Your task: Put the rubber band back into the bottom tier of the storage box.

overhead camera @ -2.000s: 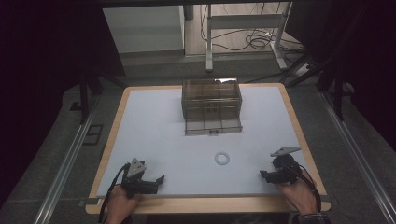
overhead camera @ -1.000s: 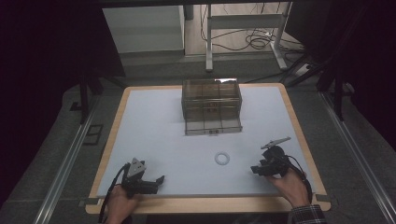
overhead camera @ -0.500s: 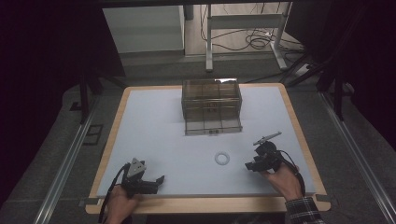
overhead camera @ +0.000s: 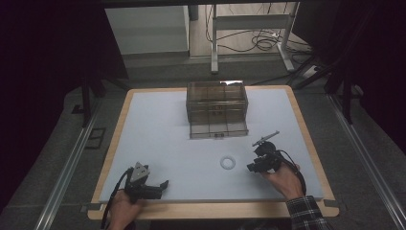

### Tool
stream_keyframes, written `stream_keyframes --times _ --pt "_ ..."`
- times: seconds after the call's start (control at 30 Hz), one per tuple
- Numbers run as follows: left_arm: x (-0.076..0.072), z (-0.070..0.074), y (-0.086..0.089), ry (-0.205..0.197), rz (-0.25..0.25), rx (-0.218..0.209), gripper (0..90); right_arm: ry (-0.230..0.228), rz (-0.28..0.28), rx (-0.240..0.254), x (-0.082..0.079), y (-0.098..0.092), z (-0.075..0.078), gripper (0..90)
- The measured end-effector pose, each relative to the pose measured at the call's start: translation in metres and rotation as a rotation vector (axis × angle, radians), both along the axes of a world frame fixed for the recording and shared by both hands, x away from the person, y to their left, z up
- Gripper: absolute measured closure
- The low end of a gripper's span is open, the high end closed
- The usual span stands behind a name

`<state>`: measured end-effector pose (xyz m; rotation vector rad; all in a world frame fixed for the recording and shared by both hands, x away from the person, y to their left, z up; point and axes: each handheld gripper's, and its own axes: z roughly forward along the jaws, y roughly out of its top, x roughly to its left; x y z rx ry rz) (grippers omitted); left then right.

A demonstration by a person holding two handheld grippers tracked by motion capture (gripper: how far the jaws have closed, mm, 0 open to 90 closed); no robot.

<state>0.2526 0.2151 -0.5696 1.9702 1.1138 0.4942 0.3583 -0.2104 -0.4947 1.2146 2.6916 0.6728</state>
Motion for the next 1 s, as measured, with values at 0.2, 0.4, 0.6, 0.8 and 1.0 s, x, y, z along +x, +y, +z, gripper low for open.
stream_keyframes --times 0.2,0.4,0.6,0.8,1.0 --pt "0.000 0.000 0.000 0.000 0.000 0.000 0.0 0.005 0.009 -0.006 0.007 0.009 0.001 57.3" --pt "0.000 0.000 0.000 0.000 0.000 0.000 0.0 0.011 0.022 -0.011 0.014 0.018 0.002 58.3" --pt "0.000 0.000 0.000 0.000 0.000 0.000 0.0 0.024 0.046 -0.025 0.020 0.029 0.002 62.6" --pt "0.000 0.000 0.000 0.000 0.000 -0.001 0.0 0.032 0.067 -0.046 0.024 0.038 0.002 68.5" --pt "0.000 0.000 0.000 0.000 0.000 -0.001 0.0 0.043 0.100 -0.068 0.029 0.048 0.003 72.0"
